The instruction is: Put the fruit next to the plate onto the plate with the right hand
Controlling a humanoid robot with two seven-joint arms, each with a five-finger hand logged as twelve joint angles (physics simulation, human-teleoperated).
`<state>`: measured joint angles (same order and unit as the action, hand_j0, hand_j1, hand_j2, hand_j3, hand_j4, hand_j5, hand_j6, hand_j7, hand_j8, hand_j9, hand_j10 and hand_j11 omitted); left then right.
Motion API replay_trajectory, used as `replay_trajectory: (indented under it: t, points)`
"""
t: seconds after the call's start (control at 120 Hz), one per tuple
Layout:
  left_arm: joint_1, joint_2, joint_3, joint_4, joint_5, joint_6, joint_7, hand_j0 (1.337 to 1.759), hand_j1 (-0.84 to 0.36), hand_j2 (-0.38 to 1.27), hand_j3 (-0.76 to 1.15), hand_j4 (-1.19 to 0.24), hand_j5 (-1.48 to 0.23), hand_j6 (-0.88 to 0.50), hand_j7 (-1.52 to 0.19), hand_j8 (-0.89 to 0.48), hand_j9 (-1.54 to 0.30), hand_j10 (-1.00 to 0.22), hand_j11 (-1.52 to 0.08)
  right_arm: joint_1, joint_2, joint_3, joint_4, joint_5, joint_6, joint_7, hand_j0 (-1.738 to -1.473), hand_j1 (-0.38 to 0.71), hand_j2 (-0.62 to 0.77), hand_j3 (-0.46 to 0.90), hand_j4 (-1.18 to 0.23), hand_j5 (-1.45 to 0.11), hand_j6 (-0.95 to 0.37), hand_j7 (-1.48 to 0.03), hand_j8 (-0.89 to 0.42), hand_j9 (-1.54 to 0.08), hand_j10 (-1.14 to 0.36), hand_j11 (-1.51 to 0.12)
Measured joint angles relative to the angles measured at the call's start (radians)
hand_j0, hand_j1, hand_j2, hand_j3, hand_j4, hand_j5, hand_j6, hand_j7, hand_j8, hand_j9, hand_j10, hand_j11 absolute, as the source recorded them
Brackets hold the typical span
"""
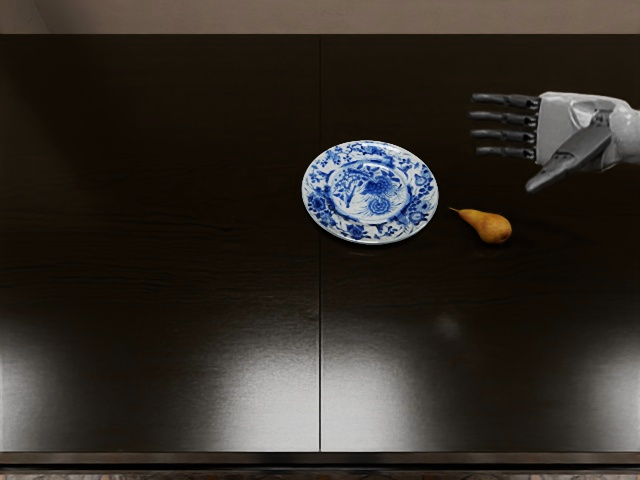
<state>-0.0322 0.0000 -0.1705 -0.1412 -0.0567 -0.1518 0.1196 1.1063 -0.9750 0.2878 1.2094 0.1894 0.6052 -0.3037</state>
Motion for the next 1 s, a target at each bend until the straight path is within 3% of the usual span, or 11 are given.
replay_trajectory:
  t: [0.117,0.242,0.35,0.45,0.725,1.0]
  points:
    - [0.000,0.000,0.000,0.000,0.000,0.000,0.000,1.658,0.35,0.00,0.00,0.00,0.00,0.00,0.00,0.00,0.00,0.00,0.00,-0.002,0.000,-0.002,-0.002,-0.006,0.004,-0.009,-1.658,-0.35,0.00,0.00,0.00,0.00,0.00,0.00,0.00,0.00,0.00,0.00]
    - [0.000,0.000,0.000,0.000,0.000,0.000,0.000,1.658,0.35,0.00,0.00,0.00,0.00,0.00,0.00,0.00,0.00,0.00,0.00,0.006,-0.005,0.003,0.004,-0.027,-0.038,-0.130,-1.658,-0.35,0.00,0.00,0.00,0.00,0.00,0.00,0.00,0.00,0.00,0.00]
    - [0.000,0.000,0.000,0.000,0.000,0.000,0.000,1.658,0.35,0.00,0.00,0.00,0.00,0.00,0.00,0.00,0.00,0.00,0.00,0.027,-0.008,0.006,0.048,-0.086,-0.179,-0.224,-1.658,-0.35,0.00,0.00,0.00,0.00,0.00,0.00,0.00,0.00,0.00,0.00]
    - [0.000,0.000,0.000,0.000,0.000,0.000,0.000,1.658,0.35,0.00,0.00,0.00,0.00,0.00,0.00,0.00,0.00,0.00,0.00,0.067,-0.010,0.007,0.123,-0.157,-0.343,-0.275,-1.658,-0.35,0.00,0.00,0.00,0.00,0.00,0.00,0.00,0.00,0.00,0.00]
    - [0.000,0.000,0.000,0.000,0.000,0.000,0.000,1.658,0.35,0.00,0.00,0.00,0.00,0.00,0.00,0.00,0.00,0.00,0.00,0.114,-0.023,0.000,0.345,-0.340,-0.746,-0.305,-1.658,-0.35,0.00,0.00,0.00,0.00,0.00,0.00,0.00,0.00,0.00,0.00]
    - [0.000,0.000,0.000,0.000,0.000,0.000,0.000,1.658,0.35,0.00,0.00,0.00,0.00,0.00,0.00,0.00,0.00,0.00,0.00,0.118,0.071,-0.047,0.407,-0.507,-0.996,-0.307,-1.658,-0.35,0.00,0.00,0.00,0.00,0.00,0.00,0.00,0.00,0.00,0.00]
